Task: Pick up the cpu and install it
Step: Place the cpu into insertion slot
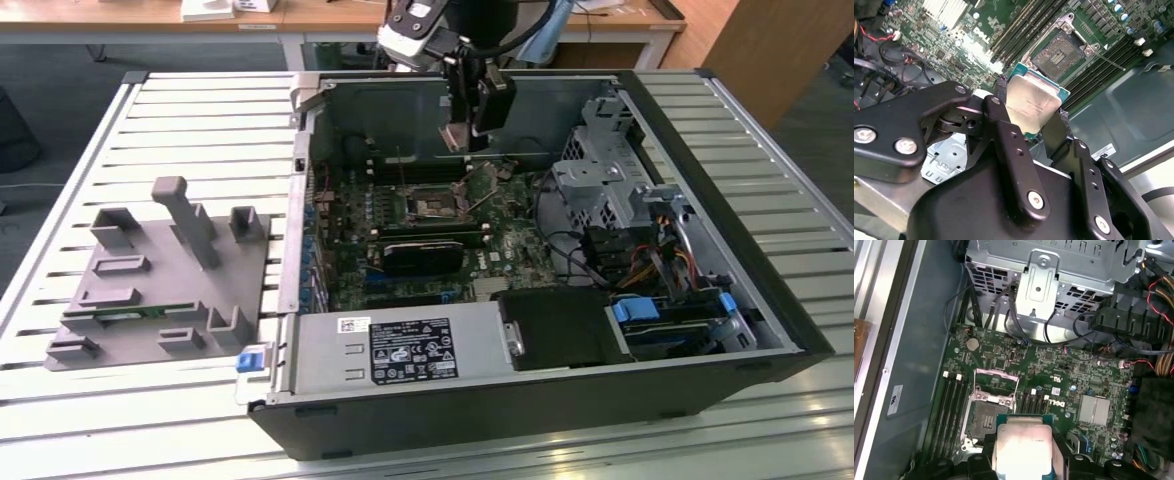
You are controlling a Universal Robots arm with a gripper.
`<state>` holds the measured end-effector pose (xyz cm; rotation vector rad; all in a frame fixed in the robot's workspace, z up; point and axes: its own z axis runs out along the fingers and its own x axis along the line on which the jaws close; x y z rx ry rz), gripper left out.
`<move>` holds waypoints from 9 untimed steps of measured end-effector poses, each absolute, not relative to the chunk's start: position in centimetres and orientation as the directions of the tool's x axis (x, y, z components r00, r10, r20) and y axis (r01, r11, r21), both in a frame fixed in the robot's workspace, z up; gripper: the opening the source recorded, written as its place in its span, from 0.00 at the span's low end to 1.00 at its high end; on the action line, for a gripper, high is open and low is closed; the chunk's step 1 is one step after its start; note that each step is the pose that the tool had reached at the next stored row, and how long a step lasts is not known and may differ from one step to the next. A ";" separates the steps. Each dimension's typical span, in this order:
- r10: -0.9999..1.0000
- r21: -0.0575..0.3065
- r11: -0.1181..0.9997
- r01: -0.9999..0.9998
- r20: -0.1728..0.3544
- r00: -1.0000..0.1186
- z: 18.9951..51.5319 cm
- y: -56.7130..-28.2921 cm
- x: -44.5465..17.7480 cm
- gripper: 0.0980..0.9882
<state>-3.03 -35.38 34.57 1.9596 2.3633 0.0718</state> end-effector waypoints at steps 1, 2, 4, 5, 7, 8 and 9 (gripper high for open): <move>0.984 0.081 0.179 0.981 -0.025 -0.178 34.5 -35.4 -3.0 0.48; 0.985 0.081 0.173 0.982 -0.025 -0.171 34.4 -35.4 -3.1 0.48; 0.987 0.081 0.160 0.984 -0.025 -0.158 34.3 -35.4 -3.1 0.48; 0.988 0.081 0.153 0.985 -0.025 -0.152 34.3 -35.4 -3.1 0.48; 0.990 0.081 0.142 0.986 -0.025 -0.141 34.1 -35.4 -3.1 0.48; 0.990 0.081 0.139 0.987 -0.025 -0.137 34.0 -35.4 -3.2 0.48; 0.991 0.081 0.136 0.987 -0.025 -0.134 34.0 -35.4 -3.2 0.48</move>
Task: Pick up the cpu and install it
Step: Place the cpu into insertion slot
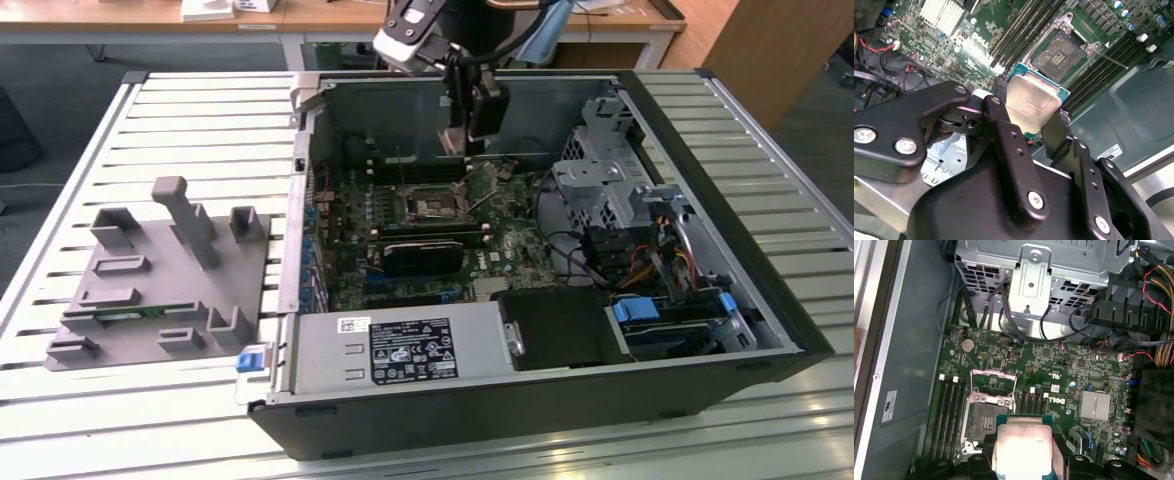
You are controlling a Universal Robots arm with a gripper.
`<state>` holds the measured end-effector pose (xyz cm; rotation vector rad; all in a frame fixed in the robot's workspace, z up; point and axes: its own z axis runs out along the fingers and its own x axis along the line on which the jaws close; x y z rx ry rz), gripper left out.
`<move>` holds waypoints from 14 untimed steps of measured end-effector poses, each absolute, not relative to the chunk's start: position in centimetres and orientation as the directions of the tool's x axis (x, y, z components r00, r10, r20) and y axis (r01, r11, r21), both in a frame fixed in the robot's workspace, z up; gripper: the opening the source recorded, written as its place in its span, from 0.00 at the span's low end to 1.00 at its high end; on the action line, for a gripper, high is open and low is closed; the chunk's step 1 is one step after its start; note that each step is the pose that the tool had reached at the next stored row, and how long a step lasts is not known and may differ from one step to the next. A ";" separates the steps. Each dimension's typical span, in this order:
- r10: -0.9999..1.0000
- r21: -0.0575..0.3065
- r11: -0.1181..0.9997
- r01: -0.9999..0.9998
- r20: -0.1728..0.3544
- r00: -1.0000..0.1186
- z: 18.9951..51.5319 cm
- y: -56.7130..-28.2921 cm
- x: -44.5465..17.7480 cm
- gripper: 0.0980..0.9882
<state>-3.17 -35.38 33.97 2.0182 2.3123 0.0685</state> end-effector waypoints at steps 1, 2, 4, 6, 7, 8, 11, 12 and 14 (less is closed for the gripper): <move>0.991 0.080 0.133 0.988 -0.025 -0.131 33.9 -35.4 -3.2 0.48; 0.992 0.080 0.129 0.988 -0.025 -0.127 33.8 -35.4 -3.2 0.48; 0.992 0.079 0.123 0.989 -0.024 -0.121 33.7 -35.4 -3.2 0.48; 0.993 0.078 0.119 0.990 -0.024 -0.117 33.6 -35.4 -3.2 0.48; 0.993 0.077 0.117 0.990 -0.024 -0.115 33.5 -35.4 -3.2 0.48; 0.993 0.077 0.115 0.990 -0.024 -0.113 33.4 -35.4 -3.2 0.48; 0.994 0.077 0.110 0.991 -0.024 -0.108 33.0 -35.4 -3.2 0.48; 0.994 0.077 0.109 0.991 -0.025 -0.108 32.8 -35.4 -3.2 0.48; 0.994 0.076 0.108 0.991 -0.029 -0.106 32.5 -35.4 -3.2 0.48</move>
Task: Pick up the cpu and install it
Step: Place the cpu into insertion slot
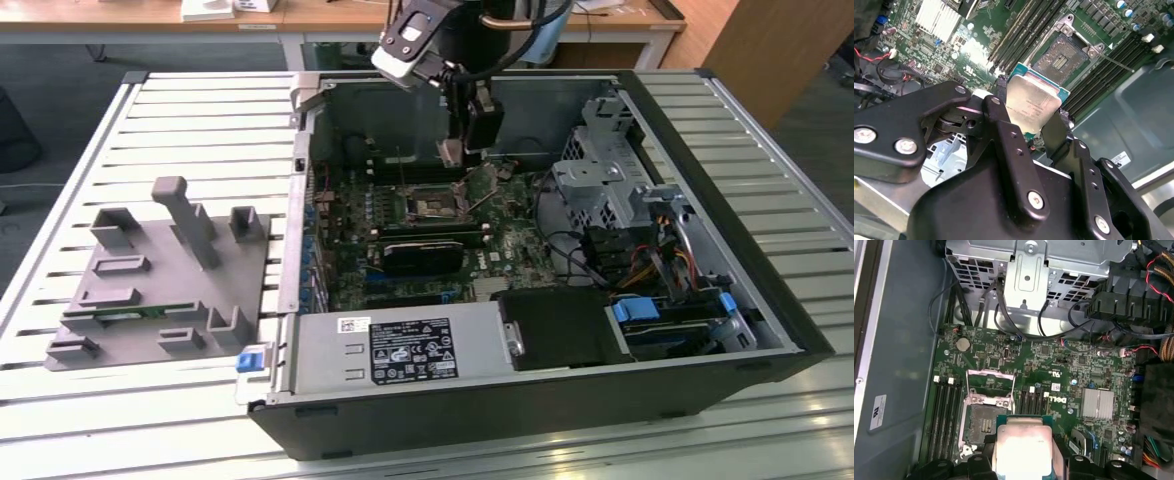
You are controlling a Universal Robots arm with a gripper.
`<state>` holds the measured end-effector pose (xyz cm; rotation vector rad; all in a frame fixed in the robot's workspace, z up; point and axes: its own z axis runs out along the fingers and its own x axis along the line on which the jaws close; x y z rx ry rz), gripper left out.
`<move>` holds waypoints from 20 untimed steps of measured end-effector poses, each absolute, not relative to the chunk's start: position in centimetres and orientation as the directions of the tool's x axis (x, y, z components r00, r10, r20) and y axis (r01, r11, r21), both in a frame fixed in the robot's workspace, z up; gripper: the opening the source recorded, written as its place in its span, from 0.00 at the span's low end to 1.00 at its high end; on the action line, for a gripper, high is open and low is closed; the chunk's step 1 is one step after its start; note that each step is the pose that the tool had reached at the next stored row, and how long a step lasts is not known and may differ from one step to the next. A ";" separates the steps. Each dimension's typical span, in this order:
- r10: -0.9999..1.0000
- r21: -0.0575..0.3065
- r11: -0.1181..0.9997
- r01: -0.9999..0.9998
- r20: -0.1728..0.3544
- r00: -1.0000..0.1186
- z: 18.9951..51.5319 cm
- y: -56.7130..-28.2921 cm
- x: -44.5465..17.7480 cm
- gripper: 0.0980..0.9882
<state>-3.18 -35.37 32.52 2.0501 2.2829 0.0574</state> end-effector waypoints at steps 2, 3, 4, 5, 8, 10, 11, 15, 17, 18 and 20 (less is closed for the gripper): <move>0.994 0.076 0.102 0.992 -0.031 -0.100 32.2 -35.3 -3.2 0.48; 0.995 0.076 0.099 0.992 -0.032 -0.096 32.0 -35.2 -3.2 0.48; 0.995 0.076 0.095 0.993 -0.032 -0.092 31.8 -35.1 -3.2 0.48; 0.996 0.076 0.091 0.993 -0.032 -0.089 31.7 -35.0 -3.3 0.48; 0.996 0.076 0.087 0.993 -0.032 -0.085 31.3 -35.0 -4.0 0.48; 0.996 0.076 0.086 0.993 -0.032 -0.084 31.2 -35.0 -4.4 0.48; 0.996 0.076 0.087 0.993 -0.032 -0.084 31.1 -35.0 -4.4 0.48; 0.996 0.076 0.083 0.994 -0.032 -0.081 30.6 -34.5 -4.5 0.48; 0.997 0.076 0.071 0.995 -0.033 -0.068 30.3 -34.4 -4.5 0.48; 0.998 0.076 0.062 0.995 -0.033 -0.060 30.2 -34.3 -4.5 0.48; 0.999 0.076 0.045 0.996 -0.033 -0.043 29.9 -34.2 -4.5 0.48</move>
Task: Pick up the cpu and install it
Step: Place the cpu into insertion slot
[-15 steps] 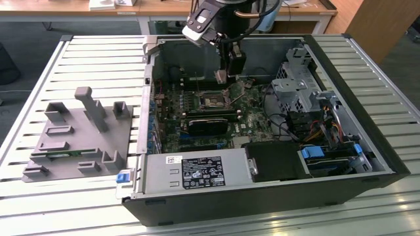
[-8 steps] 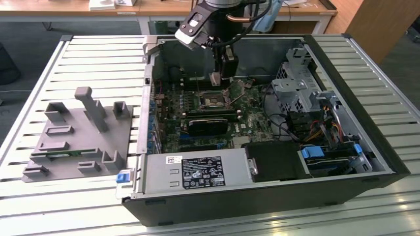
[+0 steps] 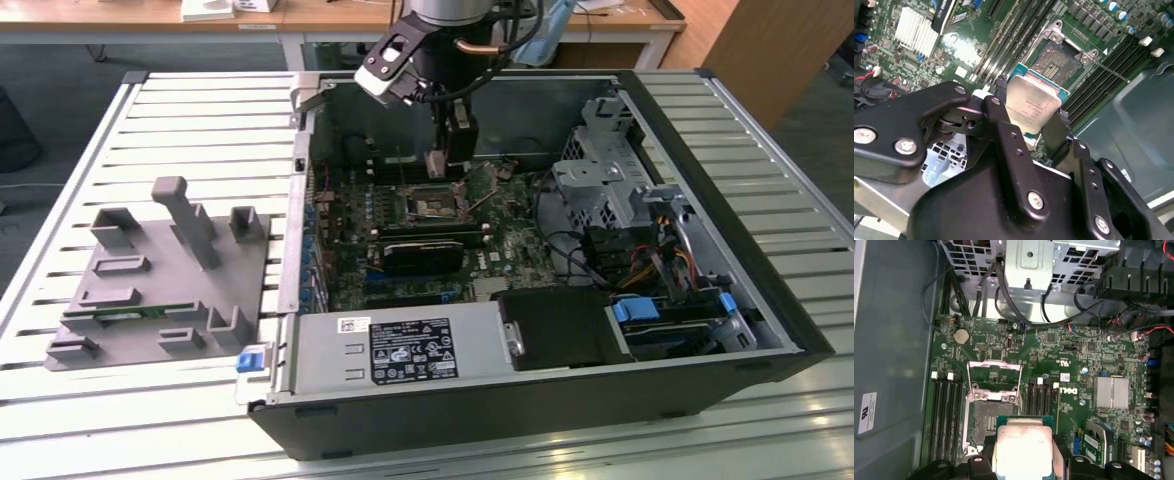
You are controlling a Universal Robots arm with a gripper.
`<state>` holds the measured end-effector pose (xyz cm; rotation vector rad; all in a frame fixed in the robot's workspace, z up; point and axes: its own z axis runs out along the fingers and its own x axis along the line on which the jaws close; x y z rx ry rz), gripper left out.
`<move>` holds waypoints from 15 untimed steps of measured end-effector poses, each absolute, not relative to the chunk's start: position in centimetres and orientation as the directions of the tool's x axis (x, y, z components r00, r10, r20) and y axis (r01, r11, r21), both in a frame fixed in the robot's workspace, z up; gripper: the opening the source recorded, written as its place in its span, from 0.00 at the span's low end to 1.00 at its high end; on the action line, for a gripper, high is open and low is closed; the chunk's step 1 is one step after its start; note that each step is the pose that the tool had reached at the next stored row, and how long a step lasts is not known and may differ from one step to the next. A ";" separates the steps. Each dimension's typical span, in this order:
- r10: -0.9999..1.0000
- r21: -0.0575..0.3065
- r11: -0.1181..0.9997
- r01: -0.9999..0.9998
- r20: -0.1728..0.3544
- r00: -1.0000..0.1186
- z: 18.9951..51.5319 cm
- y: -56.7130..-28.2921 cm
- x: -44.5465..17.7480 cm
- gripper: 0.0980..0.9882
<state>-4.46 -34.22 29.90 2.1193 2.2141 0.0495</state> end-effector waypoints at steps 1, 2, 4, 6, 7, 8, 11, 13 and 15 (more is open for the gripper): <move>0.999 0.076 0.041 0.996 -0.033 -0.038 29.7 -34.2 -4.5 0.48; 0.999 0.076 0.040 0.996 -0.033 -0.038 29.5 -34.2 -4.5 0.48; 0.999 0.076 0.040 0.996 -0.033 -0.038 29.1 -34.1 -4.5 0.48; 0.999 0.076 0.040 0.996 -0.033 -0.038 28.8 -34.1 -4.5 0.48; 0.999 0.076 0.040 0.996 -0.033 -0.037 28.6 -34.1 -4.5 0.48; 0.999 0.075 0.040 0.996 -0.033 -0.038 28.4 -34.0 -4.5 0.48; 0.999 0.074 0.039 0.996 -0.035 -0.036 27.9 -33.4 -4.5 0.48; 0.999 0.074 0.038 0.997 -0.035 -0.035 27.5 -33.1 -4.5 0.48; 0.999 0.073 0.038 0.997 -0.035 -0.035 27.1 -32.8 -4.5 0.48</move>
